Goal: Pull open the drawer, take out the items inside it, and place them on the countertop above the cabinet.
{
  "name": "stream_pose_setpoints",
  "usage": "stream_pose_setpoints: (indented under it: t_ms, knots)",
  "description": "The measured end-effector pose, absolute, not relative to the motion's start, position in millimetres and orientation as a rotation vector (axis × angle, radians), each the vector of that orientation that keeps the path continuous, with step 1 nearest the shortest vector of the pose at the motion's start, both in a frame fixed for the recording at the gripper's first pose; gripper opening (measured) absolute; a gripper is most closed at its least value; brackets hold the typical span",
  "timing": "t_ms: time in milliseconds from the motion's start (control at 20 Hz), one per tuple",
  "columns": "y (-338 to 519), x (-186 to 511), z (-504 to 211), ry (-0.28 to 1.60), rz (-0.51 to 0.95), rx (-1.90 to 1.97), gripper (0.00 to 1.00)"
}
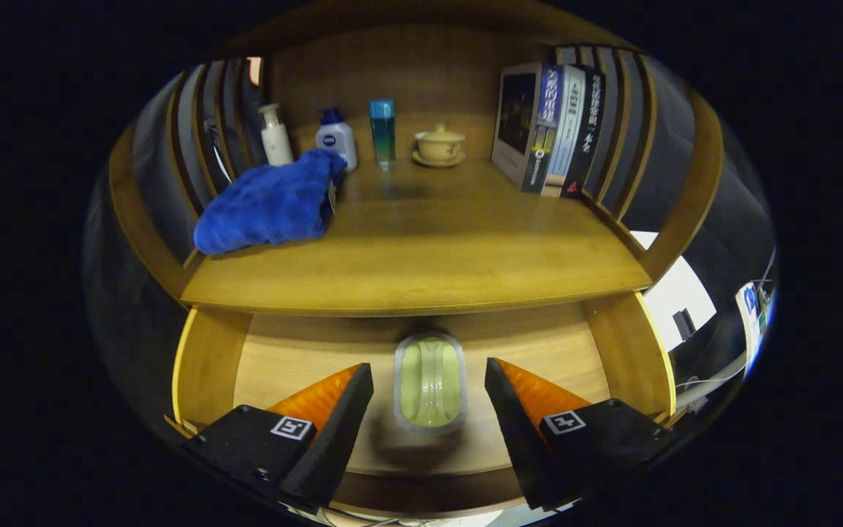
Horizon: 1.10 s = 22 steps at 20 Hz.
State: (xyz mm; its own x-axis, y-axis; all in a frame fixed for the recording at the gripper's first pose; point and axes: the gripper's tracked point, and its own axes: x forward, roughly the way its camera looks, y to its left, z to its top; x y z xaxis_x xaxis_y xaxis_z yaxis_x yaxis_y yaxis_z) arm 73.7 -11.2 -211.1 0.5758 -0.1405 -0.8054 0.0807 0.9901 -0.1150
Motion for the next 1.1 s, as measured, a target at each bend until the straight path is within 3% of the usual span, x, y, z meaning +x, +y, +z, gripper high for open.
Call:
stream_pose_setpoints:
  t_ms: [300, 700, 800, 1100]
  knots:
    - [-20.0, 85.4, -246.3, 1.113, -0.136, -0.093, 0.82]
    - [-19.9, 74.5, -273.1, 1.216, -0.150, -0.022, 0.42]
    - [-25.8, 74.6, -274.3, 1.223, -0.163, -0.029, 0.26]
    - [-20.3, 61.2, -263.5, 1.210, -0.136, -0.029, 0.21]
